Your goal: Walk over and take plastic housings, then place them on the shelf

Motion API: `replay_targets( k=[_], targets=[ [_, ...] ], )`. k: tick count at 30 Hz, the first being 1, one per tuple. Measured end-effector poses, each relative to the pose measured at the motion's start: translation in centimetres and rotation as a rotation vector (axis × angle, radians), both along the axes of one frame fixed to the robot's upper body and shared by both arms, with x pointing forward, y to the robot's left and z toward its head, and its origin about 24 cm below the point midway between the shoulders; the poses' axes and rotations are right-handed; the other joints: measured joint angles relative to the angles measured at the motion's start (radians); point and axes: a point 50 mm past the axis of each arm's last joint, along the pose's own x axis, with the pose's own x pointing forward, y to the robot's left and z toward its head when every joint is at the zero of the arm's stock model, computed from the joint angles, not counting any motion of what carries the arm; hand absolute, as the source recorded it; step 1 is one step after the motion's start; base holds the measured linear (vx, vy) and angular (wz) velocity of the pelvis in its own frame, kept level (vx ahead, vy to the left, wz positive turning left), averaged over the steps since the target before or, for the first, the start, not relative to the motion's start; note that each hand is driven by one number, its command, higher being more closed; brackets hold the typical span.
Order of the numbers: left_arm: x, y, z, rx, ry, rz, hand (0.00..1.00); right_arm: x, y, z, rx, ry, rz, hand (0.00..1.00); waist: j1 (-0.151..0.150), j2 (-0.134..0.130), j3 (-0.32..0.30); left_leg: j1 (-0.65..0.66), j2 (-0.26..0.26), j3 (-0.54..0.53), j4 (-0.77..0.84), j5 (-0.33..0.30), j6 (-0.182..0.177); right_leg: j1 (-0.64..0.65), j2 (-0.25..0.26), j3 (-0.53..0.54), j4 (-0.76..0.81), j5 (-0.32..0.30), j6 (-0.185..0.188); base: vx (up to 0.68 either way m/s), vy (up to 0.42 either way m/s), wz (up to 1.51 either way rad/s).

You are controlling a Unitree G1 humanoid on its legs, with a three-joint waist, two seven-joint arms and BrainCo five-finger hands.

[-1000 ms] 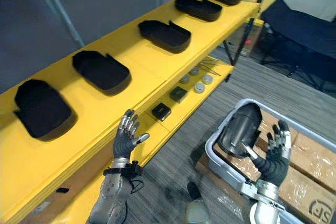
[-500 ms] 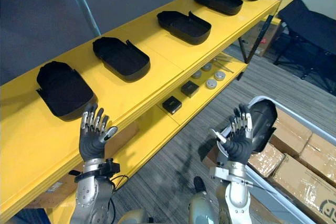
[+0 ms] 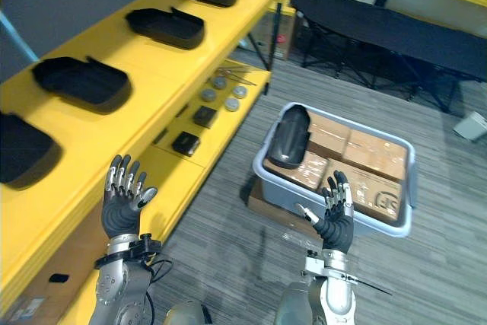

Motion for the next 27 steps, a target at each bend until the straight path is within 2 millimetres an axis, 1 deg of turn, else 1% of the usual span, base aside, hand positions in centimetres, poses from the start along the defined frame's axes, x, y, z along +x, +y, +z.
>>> replay_targets(
  k=[1,2,3,4,5,6,7,8,9,10,11,12,13,14,15,16,17,18,19,21,23,24,25,26,27],
  targets=[
    [0.5,-0.6,-0.3,-0.021,0.010,-0.003,0.00,0.8,0.3,0.2,-0.028,-0.007,0.057,0.00,0.010,0.019,-0.011,0.032,0.059,-0.008,-0.019,0.015,-0.032,0.041,0.063,-0.054,-0.070,-0.067,0.066,0.11,-0.418,-1.05],
    [0.7,-0.9,-0.5,-0.036,0.018,-0.007,0.00,1.2,0.3,0.4,-0.046,-0.013,0.075,0.00,0.004,0.041,-0.013,0.043,0.080,-0.010,-0.037,0.021,-0.042,0.044,0.089,-0.060,-0.089,-0.081,0.061,0.12,-0.404,-1.10],
    [1.4,-2.0,-0.6,-0.061,0.023,-0.033,0.00,1.9,0.0,0.9,-0.085,-0.029,0.100,0.00,-0.017,0.085,-0.014,0.052,0.109,-0.018,-0.077,0.042,-0.059,0.031,0.132,-0.067,-0.093,-0.095,0.051,0.15,-0.433,-0.47],
    [2.0,-3.4,-0.2,-0.093,0.021,-0.065,0.00,2.3,-0.6,1.0,-0.115,-0.021,0.101,0.00,-0.037,0.105,-0.008,0.065,0.113,-0.029,-0.108,0.092,-0.059,0.014,0.150,-0.069,-0.069,-0.112,0.029,0.13,-0.337,-0.28],
    [2.3,-3.9,0.0,-0.106,0.015,-0.077,0.00,2.4,-0.9,1.0,-0.129,-0.011,0.098,0.00,-0.045,0.105,-0.007,0.062,0.111,-0.036,-0.109,0.120,-0.053,0.005,0.150,-0.069,-0.054,-0.121,0.019,0.13,-0.386,-0.10],
    [2.7,-4.4,0.2,-0.110,0.010,-0.092,0.00,2.4,-1.4,0.9,-0.150,0.002,0.096,0.00,-0.054,0.103,-0.005,0.044,0.109,-0.051,-0.081,0.171,-0.008,0.005,0.149,-0.069,-0.039,-0.137,0.003,0.05,-0.242,-0.06],
    [2.8,-4.4,0.2,-0.110,0.014,-0.093,0.00,2.4,-1.7,0.9,-0.153,0.002,0.089,0.00,-0.056,0.101,-0.005,0.025,0.110,-0.069,-0.050,0.195,0.028,0.009,0.149,-0.069,-0.039,-0.146,0.002,0.05,-0.273,-0.11],
    [2.8,-4.3,-0.1,-0.123,0.026,-0.094,0.00,2.1,-2.1,0.7,-0.156,0.013,0.078,0.00,-0.056,0.090,0.002,-0.009,0.111,-0.093,0.018,0.244,0.082,0.024,0.144,-0.070,-0.052,-0.166,0.002,0.02,-0.186,-0.13],
    [2.6,-4.4,-0.7,-0.131,0.050,-0.096,0.00,1.8,-2.5,0.5,-0.161,0.023,0.070,0.00,-0.052,0.090,0.006,-0.046,0.101,-0.128,0.062,0.222,0.068,0.027,0.137,-0.067,-0.074,-0.170,0.004,0.02,-0.137,-0.13],
    [2.4,-4.4,-0.9,-0.132,0.064,-0.097,0.00,1.7,-2.9,0.5,-0.167,0.026,0.061,0.00,-0.052,0.094,0.004,-0.062,0.081,-0.146,0.062,0.192,0.054,0.027,0.136,-0.068,-0.080,-0.170,0.003,0.00,-0.053,-0.04],
    [2.0,-4.5,-1.4,-0.131,0.084,-0.103,0.00,1.5,-3.5,0.5,-0.176,0.028,0.042,0.00,-0.052,0.095,0.004,-0.076,0.028,-0.184,0.020,0.150,0.040,0.027,0.126,-0.068,-0.086,-0.170,0.003,0.00,-0.003,0.03],
    [1.6,-4.6,-1.8,-0.135,0.104,-0.107,0.00,1.5,-3.8,0.6,-0.179,0.027,0.033,0.00,-0.051,0.094,0.004,-0.077,-0.018,-0.203,-0.045,0.141,0.039,0.028,0.121,-0.068,-0.089,-0.168,0.005,0.01,0.021,0.06],
    [1.2,-4.6,-2.2,-0.138,0.121,-0.111,0.00,1.5,-3.9,0.6,-0.173,0.027,0.028,0.00,-0.050,0.095,0.004,-0.075,-0.054,-0.211,-0.122,0.143,0.039,0.027,0.117,-0.070,-0.091,-0.167,0.008,0.01,0.081,0.09],
    [0.7,-4.5,-2.7,-0.131,0.139,-0.119,0.00,1.6,-3.9,0.2,-0.168,0.039,0.024,0.00,-0.044,0.087,0.004,-0.061,-0.089,-0.233,-0.199,0.148,0.036,0.025,0.106,-0.072,-0.094,-0.162,0.017,0.02,0.136,0.13],
    [0.5,-4.4,-2.9,-0.121,0.145,-0.137,0.00,1.8,-3.9,-0.3,-0.164,0.059,0.019,0.00,-0.031,0.081,0.005,-0.036,-0.123,-0.233,-0.259,0.182,0.003,0.026,0.086,-0.072,-0.113,-0.145,0.042,0.02,0.119,0.14],
    [0.4,-4.6,-2.9,-0.120,0.144,-0.153,0.00,1.9,-3.9,-0.6,-0.161,0.071,0.018,0.00,-0.026,0.073,0.009,-0.035,-0.137,-0.230,-0.271,0.191,0.013,0.030,0.076,-0.073,-0.130,-0.131,0.053,0.01,0.144,0.11],
    [0.3,-4.7,-3.0,-0.113,0.143,-0.175,0.00,2.2,-3.7,-1.5,-0.160,0.104,0.026,0.00,-0.014,0.066,0.013,-0.038,-0.155,-0.228,-0.271,0.193,0.016,0.049,0.068,-0.073,-0.172,-0.099,0.066,0.00,0.112,0.02],
    [0.2,-4.7,-3.1,-0.098,0.146,-0.199,0.00,2.5,-3.5,-2.3,-0.165,0.134,0.033,0.00,0.001,0.063,0.013,-0.037,-0.167,-0.225,-0.266,0.190,0.022,0.066,0.061,-0.073,-0.206,-0.074,0.072,0.00,0.181,0.02],
    [0.1,-4.6,-3.1,-0.077,0.144,-0.218,0.00,2.9,-3.1,-2.8,-0.172,0.156,0.039,0.00,0.005,0.060,0.014,-0.038,-0.177,-0.226,-0.258,0.185,0.030,0.082,0.052,-0.075,-0.233,-0.057,0.073,0.00,0.140,0.02],
    [0.2,-4.4,-3.0,-0.008,0.141,-0.233,0.00,4.4,-2.3,-3.4,-0.158,0.173,0.047,0.00,0.017,0.055,0.019,-0.044,-0.195,-0.226,-0.236,0.173,0.048,0.111,0.039,-0.093,-0.287,-0.014,0.084,-0.04,0.145,0.02],
    [0.3,-4.3,-2.7,0.055,0.137,-0.248,0.00,5.9,-1.6,-3.2,-0.153,0.164,0.052,0.00,0.038,0.043,0.028,-0.055,-0.206,-0.227,-0.228,0.167,0.057,0.130,0.035,-0.105,-0.339,0.019,0.085,-0.06,0.081,0.01],
    [0.5,-4.3,-2.5,0.066,0.131,-0.248,0.00,6.4,-1.5,-3.0,-0.154,0.155,0.049,0.00,0.046,0.041,0.030,-0.072,-0.208,-0.231,-0.215,0.162,0.062,0.128,0.035,-0.110,-0.347,0.024,0.088,-0.11,0.053,0.22],
    [1.0,-4.2,-2.1,0.079,0.118,-0.245,0.00,8.2,-1.4,-2.1,-0.159,0.130,0.048,0.00,0.051,0.038,0.051,-0.116,-0.206,-0.254,-0.180,0.157,0.064,0.124,0.038,-0.132,-0.364,0.037,0.083,-0.11,0.030,0.27],
    [1.3,-4.1,-1.9,0.080,0.109,-0.240,0.00,9.1,-1.5,-1.6,-0.162,0.120,0.045,0.00,0.056,0.036,0.067,-0.129,-0.206,-0.261,-0.169,0.156,0.064,0.120,0.039,-0.141,-0.366,0.042,0.082,-0.15,0.021,0.42],
    [1.9,-4.1,-1.3,0.082,0.083,-0.233,0.00,11.7,-1.9,-0.1,-0.169,0.093,0.024,0.00,0.063,0.038,0.102,-0.171,-0.206,-0.285,-0.146,0.158,0.066,0.106,0.040,-0.160,-0.367,0.052,0.080,-0.12,0.005,0.30]
  ],
)
